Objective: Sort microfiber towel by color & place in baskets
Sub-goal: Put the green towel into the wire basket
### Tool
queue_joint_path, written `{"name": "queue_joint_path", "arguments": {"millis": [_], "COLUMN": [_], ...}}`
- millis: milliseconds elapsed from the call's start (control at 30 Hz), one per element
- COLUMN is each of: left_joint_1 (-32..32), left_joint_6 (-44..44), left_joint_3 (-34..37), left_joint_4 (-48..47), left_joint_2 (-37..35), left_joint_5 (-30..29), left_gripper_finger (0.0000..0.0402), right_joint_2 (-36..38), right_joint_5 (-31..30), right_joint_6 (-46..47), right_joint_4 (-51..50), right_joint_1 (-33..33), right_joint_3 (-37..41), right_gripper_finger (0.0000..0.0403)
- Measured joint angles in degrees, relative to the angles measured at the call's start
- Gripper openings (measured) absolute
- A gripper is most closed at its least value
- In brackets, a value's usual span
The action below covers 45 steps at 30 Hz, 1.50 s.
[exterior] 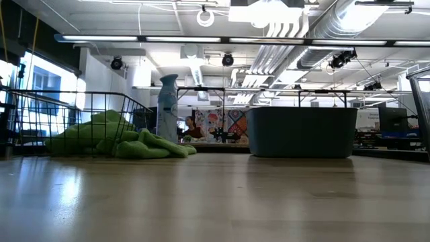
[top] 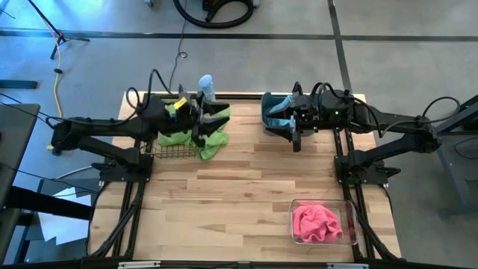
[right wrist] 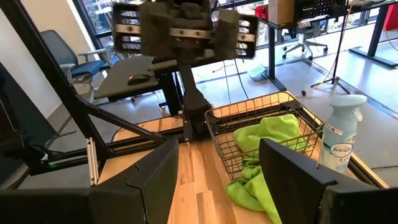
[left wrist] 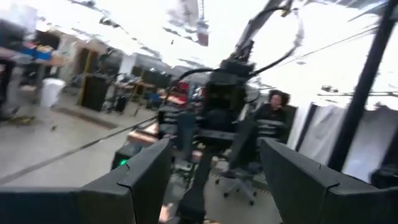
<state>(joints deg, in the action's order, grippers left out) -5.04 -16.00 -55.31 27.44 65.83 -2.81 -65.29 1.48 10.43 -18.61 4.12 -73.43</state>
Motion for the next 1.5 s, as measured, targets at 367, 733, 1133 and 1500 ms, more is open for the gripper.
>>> {"name": "queue_joint_path", "arguments": {"millis": [367, 733, 1133, 1500], "left_joint_1": [2.5, 1.9, -4.5, -9.6], "left_joint_6": [5.3, 9.5, 16.9, 21.2], "left_joint_3": [0.0, -6.2, -32.6, -48.5], "left_joint_4": [0.5, -12.6, -45.1, -69.8], "left_joint_2": [-2.4, -0.9, 14.1, 28.0], "left_joint_5": [-3.1, -7.2, -6.9, -6.3], "left_gripper_finger": [0.0232, 0.0163, 0.0118, 0.0224], "right_joint_2": [2.1, 4.4, 4.6, 6.8], "right_joint_5": [0.0, 0.0, 0.0, 0.0], "right_joint_6": [-0.5, -0.4, -0.4, -0.3], "right_joint_4": [1.5, 1.5, 0.3, -1.1], "right_joint_1": [0.0, 0.0, 0.0, 0.0], "right_joint_3": [0.0, 0.0, 0.0, 0.0], "right_gripper_finger": [0.022, 0.022, 0.022, 0.022]}}
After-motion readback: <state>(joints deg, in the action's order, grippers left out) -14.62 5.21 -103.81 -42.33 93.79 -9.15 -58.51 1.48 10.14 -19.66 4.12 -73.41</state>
